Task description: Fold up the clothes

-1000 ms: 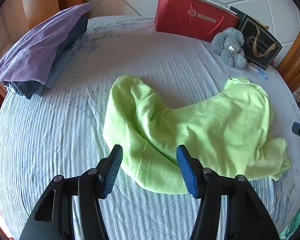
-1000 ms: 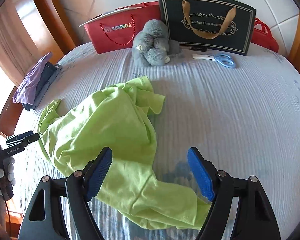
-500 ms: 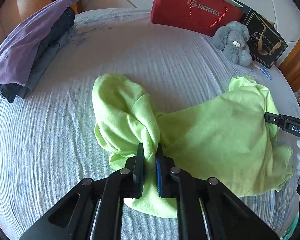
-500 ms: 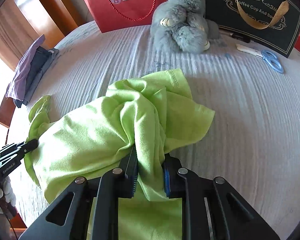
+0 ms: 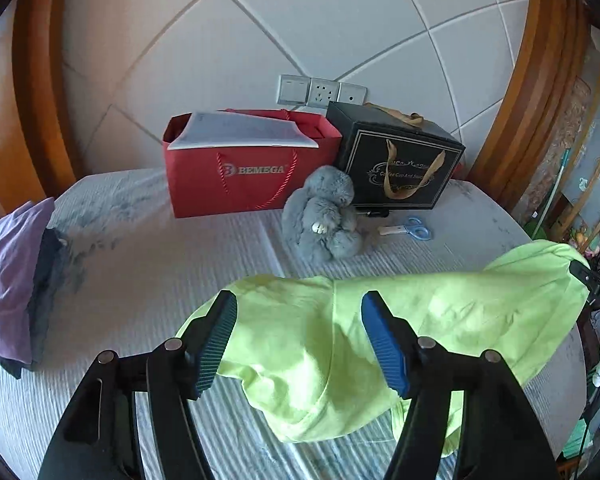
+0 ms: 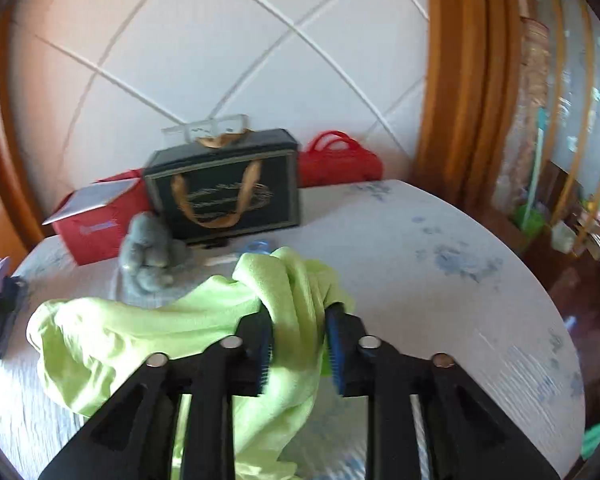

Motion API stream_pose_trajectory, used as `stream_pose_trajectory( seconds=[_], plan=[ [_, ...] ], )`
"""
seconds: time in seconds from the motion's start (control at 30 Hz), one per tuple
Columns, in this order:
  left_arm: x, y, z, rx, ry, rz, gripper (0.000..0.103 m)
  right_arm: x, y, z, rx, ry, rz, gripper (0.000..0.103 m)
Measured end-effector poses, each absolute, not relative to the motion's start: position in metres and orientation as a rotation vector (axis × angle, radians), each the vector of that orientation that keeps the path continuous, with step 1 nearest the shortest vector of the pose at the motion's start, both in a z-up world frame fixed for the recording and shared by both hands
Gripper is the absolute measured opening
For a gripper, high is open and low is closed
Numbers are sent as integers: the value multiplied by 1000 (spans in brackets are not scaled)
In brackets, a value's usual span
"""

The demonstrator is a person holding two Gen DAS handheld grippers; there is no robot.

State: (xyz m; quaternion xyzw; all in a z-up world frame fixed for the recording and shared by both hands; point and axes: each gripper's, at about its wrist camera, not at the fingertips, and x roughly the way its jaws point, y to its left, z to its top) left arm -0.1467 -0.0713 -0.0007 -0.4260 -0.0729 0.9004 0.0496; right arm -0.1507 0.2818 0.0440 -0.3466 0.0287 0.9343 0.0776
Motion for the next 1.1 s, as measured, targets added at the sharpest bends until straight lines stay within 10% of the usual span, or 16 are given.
stream_pose_trajectory(
  seconds=[0.07, 0.6, 1.1],
  plan=[
    [-146, -54, -11, -1330, -190, 2701, 66, -150, 313, 33, -1125, 153, 2723, 69],
    [-99, 93, -102, -1510, 48, 2369, 66, -48, 392, -55, -1431, 185, 2649, 69],
    [-92, 165, -128, -1670, -183, 2743, 59, -150, 473, -114, -1758, -43, 2843, 79]
  ],
)
